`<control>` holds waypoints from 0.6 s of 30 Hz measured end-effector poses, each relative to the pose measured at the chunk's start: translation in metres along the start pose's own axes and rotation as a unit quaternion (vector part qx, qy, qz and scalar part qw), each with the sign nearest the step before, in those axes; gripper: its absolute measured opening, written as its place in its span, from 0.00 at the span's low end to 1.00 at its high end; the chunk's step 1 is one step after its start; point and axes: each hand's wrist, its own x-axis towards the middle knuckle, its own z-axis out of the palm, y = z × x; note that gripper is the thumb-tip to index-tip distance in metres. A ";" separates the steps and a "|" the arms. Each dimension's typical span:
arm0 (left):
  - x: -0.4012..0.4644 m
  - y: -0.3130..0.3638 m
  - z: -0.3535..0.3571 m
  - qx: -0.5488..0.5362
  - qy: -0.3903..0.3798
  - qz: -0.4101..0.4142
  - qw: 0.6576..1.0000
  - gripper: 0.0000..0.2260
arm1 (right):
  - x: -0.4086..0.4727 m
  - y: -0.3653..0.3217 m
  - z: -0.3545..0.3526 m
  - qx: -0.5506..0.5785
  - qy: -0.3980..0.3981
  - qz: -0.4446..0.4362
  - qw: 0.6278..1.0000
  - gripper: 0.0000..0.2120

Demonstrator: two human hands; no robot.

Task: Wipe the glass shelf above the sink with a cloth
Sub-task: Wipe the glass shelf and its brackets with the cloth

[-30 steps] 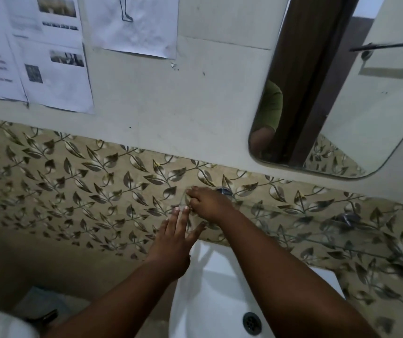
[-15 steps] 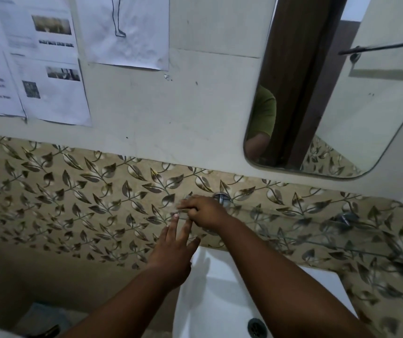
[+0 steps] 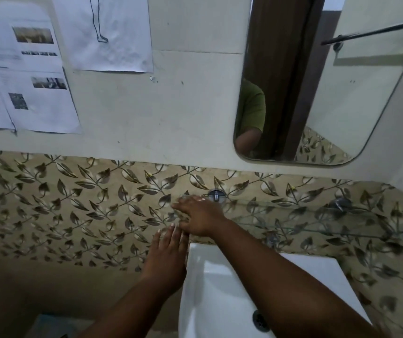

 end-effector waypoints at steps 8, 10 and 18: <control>0.009 -0.007 -0.013 -0.019 -0.004 -0.008 1.000 0.37 | -0.043 0.054 0.001 0.056 0.042 0.013 0.997 0.28; 0.016 -0.003 -0.018 -0.021 0.019 0.010 1.000 0.37 | -0.046 0.057 -0.004 0.032 0.064 0.067 0.995 0.27; 0.039 0.006 -0.016 -0.017 -0.011 0.048 0.999 0.37 | -0.075 0.062 -0.001 -0.012 0.057 0.042 0.997 0.29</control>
